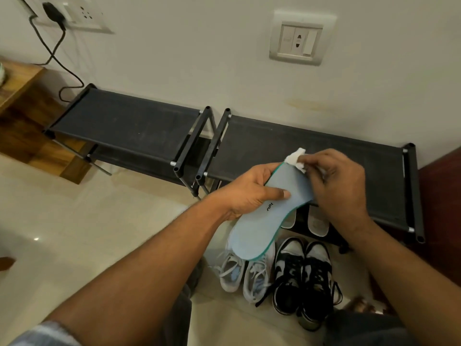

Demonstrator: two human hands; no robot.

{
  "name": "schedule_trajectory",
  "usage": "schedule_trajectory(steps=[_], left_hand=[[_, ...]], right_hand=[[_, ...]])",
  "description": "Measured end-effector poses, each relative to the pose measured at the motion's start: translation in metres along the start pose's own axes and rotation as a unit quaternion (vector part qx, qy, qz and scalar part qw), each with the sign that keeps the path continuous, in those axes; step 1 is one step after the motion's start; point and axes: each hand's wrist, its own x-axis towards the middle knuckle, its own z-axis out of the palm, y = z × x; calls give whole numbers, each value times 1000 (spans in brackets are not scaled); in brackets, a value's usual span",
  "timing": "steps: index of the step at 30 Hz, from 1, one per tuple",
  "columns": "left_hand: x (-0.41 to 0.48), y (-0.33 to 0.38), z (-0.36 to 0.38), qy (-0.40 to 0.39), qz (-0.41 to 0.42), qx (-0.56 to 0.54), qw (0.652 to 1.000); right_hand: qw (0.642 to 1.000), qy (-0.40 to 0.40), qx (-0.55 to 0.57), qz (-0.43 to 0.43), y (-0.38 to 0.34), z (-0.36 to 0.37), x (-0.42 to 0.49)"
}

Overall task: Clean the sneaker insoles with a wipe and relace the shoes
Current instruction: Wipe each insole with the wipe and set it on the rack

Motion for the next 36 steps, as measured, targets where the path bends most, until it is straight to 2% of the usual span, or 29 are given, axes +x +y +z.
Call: schedule_trajectory(steps=[2, 4, 5, 8, 9, 10, 13, 17, 20, 22, 25, 28, 29, 33, 34, 36], left_hand=[[-1, 0, 0, 2, 3, 2, 1000], [-1, -4, 0, 9, 10, 3, 1000], [-1, -5, 1, 11, 7, 6, 1000], [1, -1, -1, 9, 0, 0, 1000], [0, 1, -1, 11, 2, -1, 1000], [0, 2, -2, 17, 3, -2, 1000], [-1, -2, 0, 34, 13, -7, 999], [4, -1, 0, 87, 2, -19, 996], [5, -3, -1, 134, -9, -19, 991], [4, -4, 0, 145, -25, -8, 989], [4, -3, 0, 141, -23, -2, 990], [7, -6, -1, 146, -9, 0, 989], [7, -6, 0, 148, -9, 4, 989], [6, -3, 2, 114, -14, -9, 993], [5, -4, 3, 108, -15, -9, 994], [4, -7, 3, 104, -13, -8, 994]], right_hand=[[999, -27, 2, -41, -13, 3, -9], [988, -82, -9, -133, -25, 11, -24], [987, -83, -13, -134, -20, 11, -23], [1000, -2, -15, 14, 1, 2, -1], [999, 4, -20, 26, 1, 0, 1], [1000, -10, -25, 9, -5, 1, -2], [988, -80, -28, -131, -19, 12, -21], [996, -44, -5, -72, -10, 10, -11], [993, -58, -13, -102, -16, 11, -15], [997, -30, -13, -70, -8, 6, -11], [999, -10, -19, -29, -7, 3, -6], [989, -90, -39, -110, -25, 16, -25], [987, -91, -42, -125, -22, 16, -24], [999, 10, -40, -23, -2, 6, -4], [999, 5, -41, -32, -7, 8, -7], [992, -46, -56, -105, -24, 18, -25]])
